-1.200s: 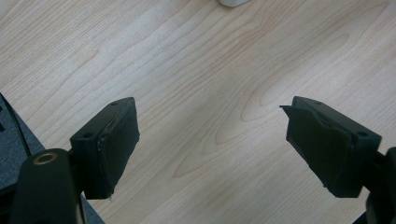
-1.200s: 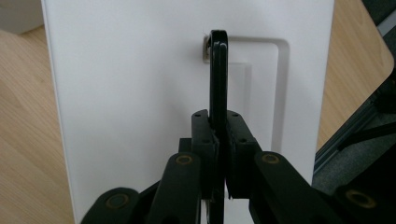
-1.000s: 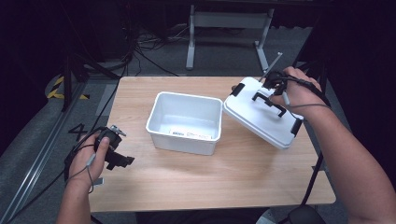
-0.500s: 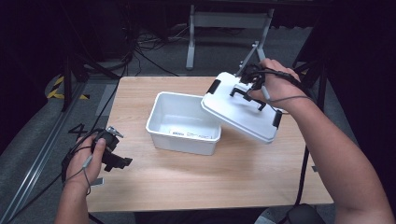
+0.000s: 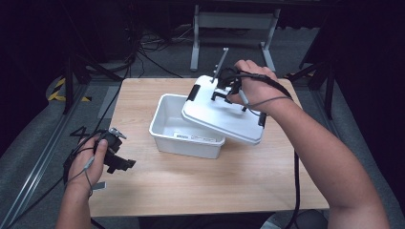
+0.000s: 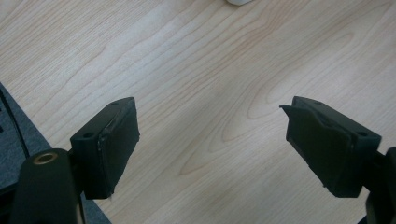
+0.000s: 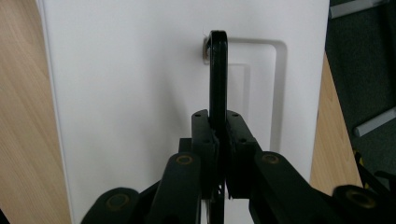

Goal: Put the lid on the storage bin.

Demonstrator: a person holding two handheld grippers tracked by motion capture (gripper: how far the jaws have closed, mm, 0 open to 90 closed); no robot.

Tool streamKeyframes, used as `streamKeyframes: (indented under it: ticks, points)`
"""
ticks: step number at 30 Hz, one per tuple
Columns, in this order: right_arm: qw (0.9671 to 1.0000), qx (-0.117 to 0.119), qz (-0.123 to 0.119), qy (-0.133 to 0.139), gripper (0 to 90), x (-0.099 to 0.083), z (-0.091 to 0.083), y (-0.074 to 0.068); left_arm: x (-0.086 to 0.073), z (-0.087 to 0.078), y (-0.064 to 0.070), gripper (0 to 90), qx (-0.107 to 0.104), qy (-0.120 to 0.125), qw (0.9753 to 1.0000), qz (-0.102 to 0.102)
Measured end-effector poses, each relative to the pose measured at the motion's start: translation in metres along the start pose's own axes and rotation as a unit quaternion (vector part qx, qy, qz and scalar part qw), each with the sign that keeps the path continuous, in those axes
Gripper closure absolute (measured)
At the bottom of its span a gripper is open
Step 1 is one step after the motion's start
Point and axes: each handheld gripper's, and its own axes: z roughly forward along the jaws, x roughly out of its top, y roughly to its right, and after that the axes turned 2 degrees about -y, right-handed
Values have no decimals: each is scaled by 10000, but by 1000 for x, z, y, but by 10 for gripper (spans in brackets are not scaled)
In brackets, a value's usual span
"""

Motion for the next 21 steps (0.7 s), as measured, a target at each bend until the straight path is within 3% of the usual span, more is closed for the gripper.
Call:
streamKeyframes:
  ticks: [7, 21]
  points:
    - [9996, 41, -234, 161, 854, 26, 1, -10, 1, -2, -1, 179, -23, 45, 10000, 49]
    - [9975, 75, -676, 215, 854, 71, 19, -26, -1, -4, -5, 178, -64, 117, 9999, -11]
